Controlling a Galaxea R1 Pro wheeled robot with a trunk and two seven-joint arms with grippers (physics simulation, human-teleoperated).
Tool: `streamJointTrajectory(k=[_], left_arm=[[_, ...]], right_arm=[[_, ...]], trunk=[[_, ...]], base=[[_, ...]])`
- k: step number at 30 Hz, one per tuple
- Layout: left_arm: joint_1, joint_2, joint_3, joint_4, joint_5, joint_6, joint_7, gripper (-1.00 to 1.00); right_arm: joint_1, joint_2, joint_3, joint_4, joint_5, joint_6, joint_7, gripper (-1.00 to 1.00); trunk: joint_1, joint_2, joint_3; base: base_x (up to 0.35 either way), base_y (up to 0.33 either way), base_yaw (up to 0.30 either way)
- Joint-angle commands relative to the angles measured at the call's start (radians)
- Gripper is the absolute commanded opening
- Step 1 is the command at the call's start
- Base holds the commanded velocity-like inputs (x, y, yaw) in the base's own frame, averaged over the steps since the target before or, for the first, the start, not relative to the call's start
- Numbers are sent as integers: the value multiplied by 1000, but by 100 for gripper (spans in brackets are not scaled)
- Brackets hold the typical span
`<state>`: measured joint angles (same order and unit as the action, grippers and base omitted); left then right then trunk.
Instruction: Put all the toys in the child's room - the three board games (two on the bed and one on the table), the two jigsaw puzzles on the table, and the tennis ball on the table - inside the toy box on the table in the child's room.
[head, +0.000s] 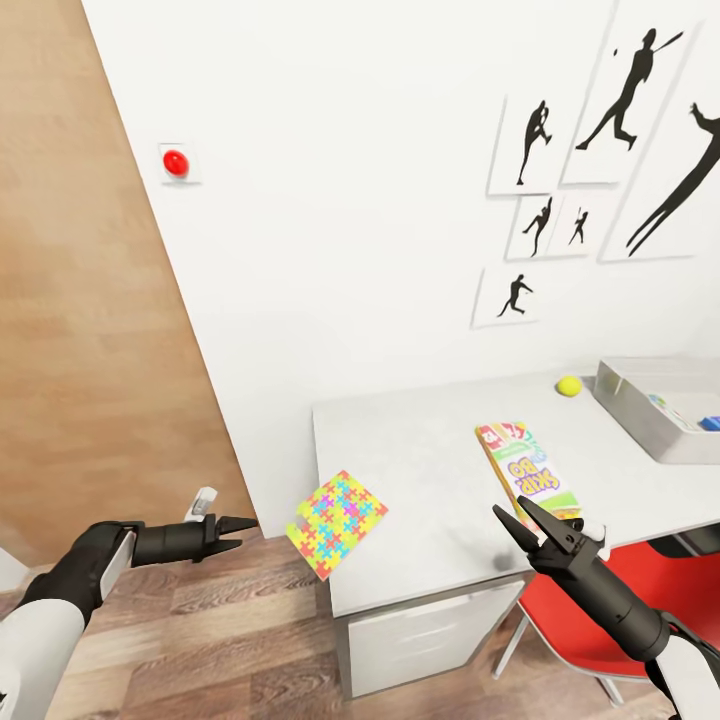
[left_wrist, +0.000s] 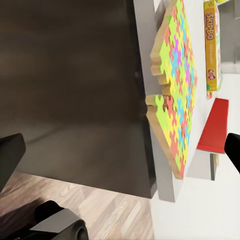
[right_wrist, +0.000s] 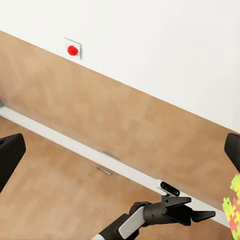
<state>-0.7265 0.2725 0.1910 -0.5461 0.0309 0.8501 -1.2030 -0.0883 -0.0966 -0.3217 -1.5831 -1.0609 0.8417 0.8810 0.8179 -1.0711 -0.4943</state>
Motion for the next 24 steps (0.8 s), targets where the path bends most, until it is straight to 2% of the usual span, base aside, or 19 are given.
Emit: streamJointTrajectory(k=[1, 9, 24], left_arm=[[-1, 0, 1, 0, 3, 9, -1, 100], [-1, -12, 1, 8, 2, -36, -2, 100], [-1, -18, 1, 23, 3, -47, -3, 100]], right_arm=[[-1, 0, -1, 0, -2, 5, 1, 100], [-1, 0, 0, 0, -2, 5, 1, 100], [-1, 0, 0, 0, -2, 5, 1, 100]], trunk=[[4, -8, -4], [4, -8, -4], [4, -8, -4]], base=[[0, 0, 0], [0, 0, 0], [0, -28, 0]])
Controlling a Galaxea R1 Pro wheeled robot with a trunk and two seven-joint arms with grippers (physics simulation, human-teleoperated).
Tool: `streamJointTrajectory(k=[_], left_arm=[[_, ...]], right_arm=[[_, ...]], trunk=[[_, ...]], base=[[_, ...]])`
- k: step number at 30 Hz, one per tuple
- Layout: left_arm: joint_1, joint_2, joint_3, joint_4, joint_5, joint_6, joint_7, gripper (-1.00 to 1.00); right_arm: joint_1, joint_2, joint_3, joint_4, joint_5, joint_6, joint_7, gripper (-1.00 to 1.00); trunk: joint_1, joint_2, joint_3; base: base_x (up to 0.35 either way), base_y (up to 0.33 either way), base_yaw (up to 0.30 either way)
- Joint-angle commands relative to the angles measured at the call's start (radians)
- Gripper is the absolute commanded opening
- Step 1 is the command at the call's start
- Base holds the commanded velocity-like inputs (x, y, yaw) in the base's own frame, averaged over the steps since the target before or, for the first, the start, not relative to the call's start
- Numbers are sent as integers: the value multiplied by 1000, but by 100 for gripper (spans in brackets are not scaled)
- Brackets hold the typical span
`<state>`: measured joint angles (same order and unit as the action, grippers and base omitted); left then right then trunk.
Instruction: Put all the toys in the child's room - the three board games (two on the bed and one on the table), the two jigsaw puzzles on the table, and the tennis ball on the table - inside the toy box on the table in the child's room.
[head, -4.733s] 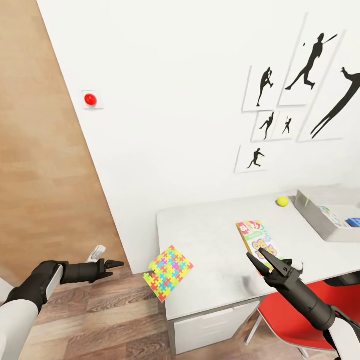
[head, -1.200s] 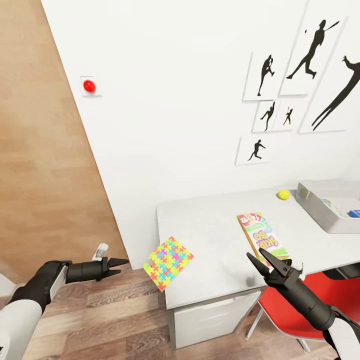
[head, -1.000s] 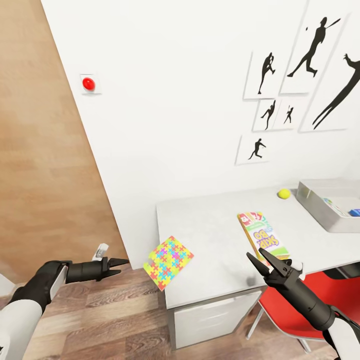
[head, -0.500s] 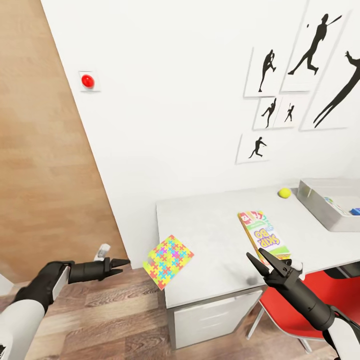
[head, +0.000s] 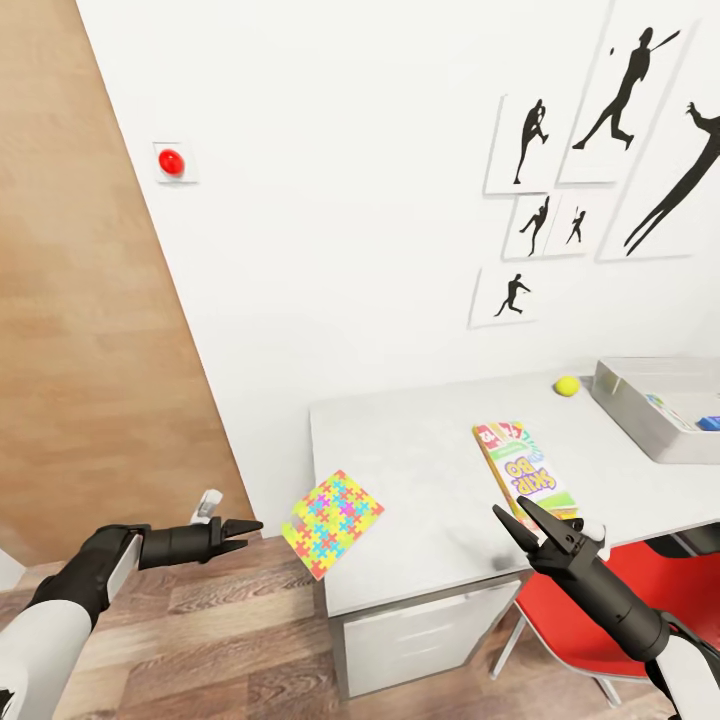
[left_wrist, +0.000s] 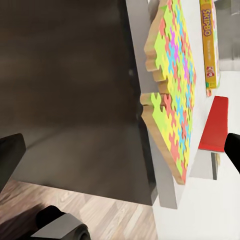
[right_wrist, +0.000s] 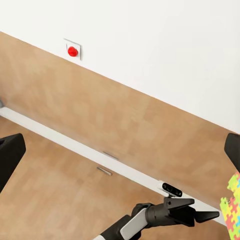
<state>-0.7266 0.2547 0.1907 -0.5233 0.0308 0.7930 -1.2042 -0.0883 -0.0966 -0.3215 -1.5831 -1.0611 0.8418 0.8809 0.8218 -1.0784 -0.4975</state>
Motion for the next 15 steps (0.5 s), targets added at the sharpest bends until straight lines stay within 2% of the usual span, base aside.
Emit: streamJointTrajectory(k=[1, 8, 15], left_arm=[[-1, 0, 1, 0, 3, 10, -2, 100], [-1, 0, 1, 0, 3, 9, -2, 100], [-1, 0, 1, 0, 3, 9, -2, 100]], right_arm=[[-1, 0, -1, 0, -2, 5, 1, 100], [-1, 0, -1, 0, -2, 5, 1, 100], [-1, 0, -1, 0, -2, 5, 1, 100]], trunk=[[0, -1, -1], [0, -1, -1], [0, -1, -1]], base=[[0, -15, 0], [0, -29, 0], [0, -150, 0]])
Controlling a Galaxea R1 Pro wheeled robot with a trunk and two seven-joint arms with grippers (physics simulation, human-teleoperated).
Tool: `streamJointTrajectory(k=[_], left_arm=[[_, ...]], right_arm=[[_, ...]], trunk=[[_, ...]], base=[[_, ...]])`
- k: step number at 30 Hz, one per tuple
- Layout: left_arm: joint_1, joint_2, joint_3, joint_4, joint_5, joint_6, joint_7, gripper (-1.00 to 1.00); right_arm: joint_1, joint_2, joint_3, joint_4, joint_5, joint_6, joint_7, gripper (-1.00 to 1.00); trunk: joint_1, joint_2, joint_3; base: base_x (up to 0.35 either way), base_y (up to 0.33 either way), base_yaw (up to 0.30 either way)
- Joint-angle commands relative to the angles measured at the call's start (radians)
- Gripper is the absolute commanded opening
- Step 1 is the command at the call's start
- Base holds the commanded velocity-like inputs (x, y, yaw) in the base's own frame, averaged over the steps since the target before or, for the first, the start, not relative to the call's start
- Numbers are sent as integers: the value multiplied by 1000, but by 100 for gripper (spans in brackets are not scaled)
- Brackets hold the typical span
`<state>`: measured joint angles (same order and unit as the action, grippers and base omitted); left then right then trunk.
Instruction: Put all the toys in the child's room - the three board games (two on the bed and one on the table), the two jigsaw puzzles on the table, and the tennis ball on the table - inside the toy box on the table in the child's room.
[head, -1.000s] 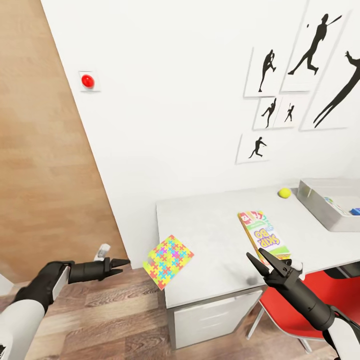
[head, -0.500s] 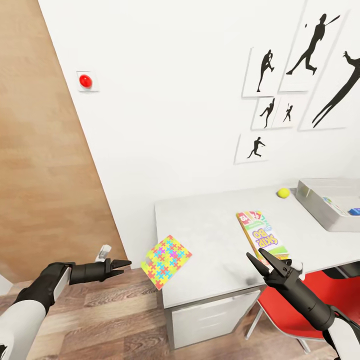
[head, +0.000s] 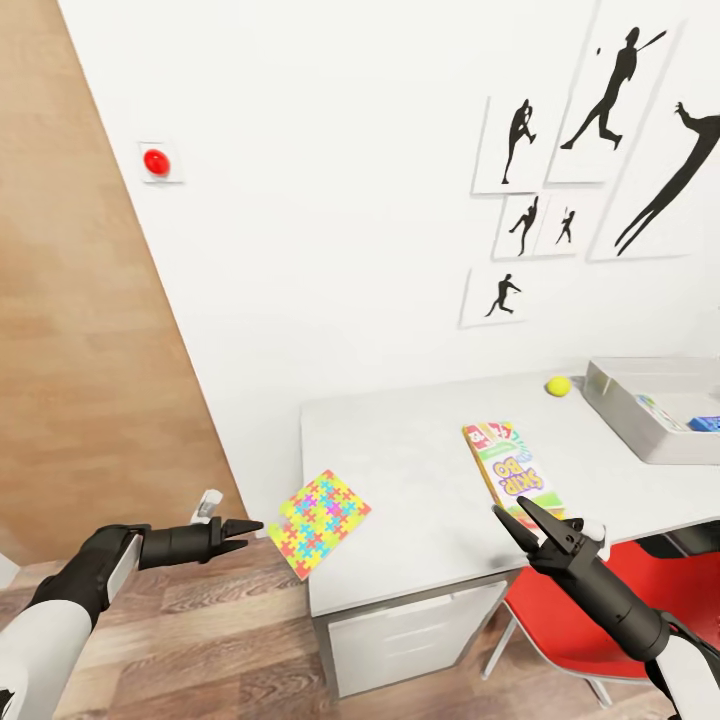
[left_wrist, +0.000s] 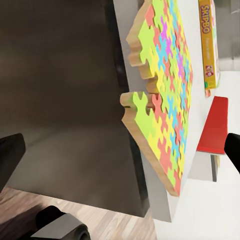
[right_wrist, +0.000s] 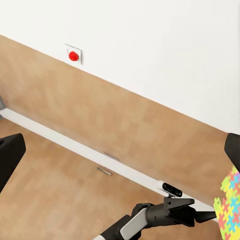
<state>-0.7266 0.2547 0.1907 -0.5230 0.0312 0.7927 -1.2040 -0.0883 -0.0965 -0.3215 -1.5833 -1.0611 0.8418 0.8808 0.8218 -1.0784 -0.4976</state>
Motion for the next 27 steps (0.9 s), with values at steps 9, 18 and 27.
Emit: streamJointTrajectory(k=[9, 18, 27], left_arm=[[-1, 0, 1, 0, 2, 10, -2, 100], [-1, 0, 1, 0, 3, 9, -2, 100], [-1, 0, 1, 0, 3, 9, -2, 100]], right_arm=[[-1, 0, -1, 0, -2, 4, -1, 100], [-1, 0, 1, 0, 7, 3, -2, 100], [-1, 0, 1, 0, 11, 3, -2, 100]], trunk=[[0, -1, -1], [0, -1, -1], [0, -1, -1]], base=[[0, -21, 0], [0, -75, 0], [0, -75, 0]])
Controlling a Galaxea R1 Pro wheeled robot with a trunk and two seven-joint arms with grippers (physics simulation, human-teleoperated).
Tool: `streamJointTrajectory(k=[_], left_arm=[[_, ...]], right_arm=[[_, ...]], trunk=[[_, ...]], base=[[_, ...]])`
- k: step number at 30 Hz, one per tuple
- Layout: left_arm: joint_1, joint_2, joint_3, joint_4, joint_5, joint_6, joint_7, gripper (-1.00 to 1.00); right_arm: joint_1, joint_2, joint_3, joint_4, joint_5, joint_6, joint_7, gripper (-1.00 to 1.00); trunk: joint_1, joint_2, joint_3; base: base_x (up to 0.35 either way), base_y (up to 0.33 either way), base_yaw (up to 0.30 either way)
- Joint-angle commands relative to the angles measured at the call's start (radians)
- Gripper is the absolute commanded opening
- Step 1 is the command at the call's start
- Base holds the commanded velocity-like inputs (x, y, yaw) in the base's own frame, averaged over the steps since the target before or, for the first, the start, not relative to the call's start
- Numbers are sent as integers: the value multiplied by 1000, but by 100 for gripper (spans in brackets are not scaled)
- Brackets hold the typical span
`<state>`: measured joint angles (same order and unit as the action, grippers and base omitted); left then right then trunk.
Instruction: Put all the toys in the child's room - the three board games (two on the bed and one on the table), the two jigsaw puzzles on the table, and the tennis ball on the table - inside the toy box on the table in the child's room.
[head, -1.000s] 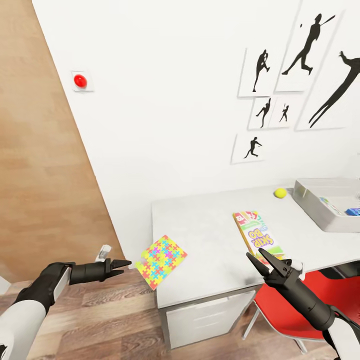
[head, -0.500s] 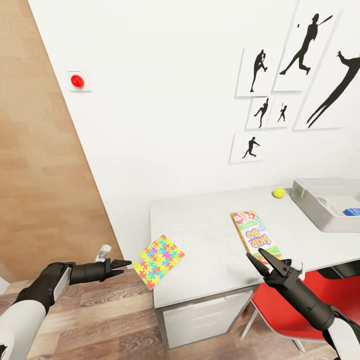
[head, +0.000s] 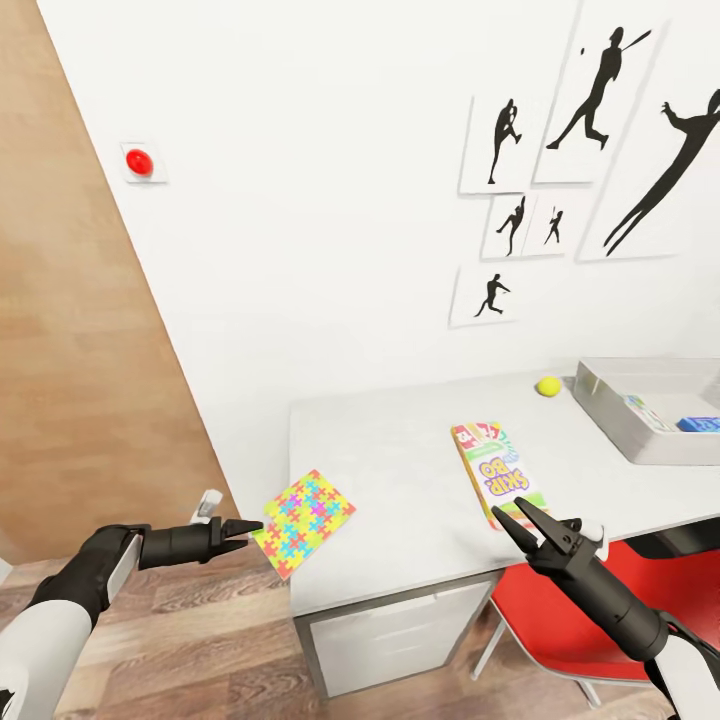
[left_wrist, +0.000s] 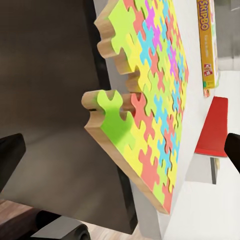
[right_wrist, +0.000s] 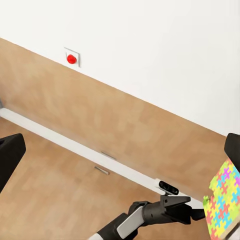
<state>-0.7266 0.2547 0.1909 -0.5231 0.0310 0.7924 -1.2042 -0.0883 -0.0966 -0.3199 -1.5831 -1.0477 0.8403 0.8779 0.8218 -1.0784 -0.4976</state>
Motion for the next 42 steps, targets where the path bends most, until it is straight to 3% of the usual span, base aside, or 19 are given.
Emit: streamJointTrajectory(k=[1, 34, 42], left_arm=[[-1, 0, 1, 0, 3, 10, -1, 100], [-1, 0, 0, 0, 3, 10, -1, 100], [-1, 0, -1, 0, 3, 10, -1, 100]], right_arm=[[-1, 0, -1, 0, -2, 5, 1, 100], [-1, 0, -1, 0, -2, 5, 1, 100], [-1, 0, -1, 0, -1, 5, 0, 100]], trunk=[[0, -1, -1], [0, -1, 0], [19, -36, -16]], base=[[0, -11, 0], [0, -37, -5], [0, 0, 0]])
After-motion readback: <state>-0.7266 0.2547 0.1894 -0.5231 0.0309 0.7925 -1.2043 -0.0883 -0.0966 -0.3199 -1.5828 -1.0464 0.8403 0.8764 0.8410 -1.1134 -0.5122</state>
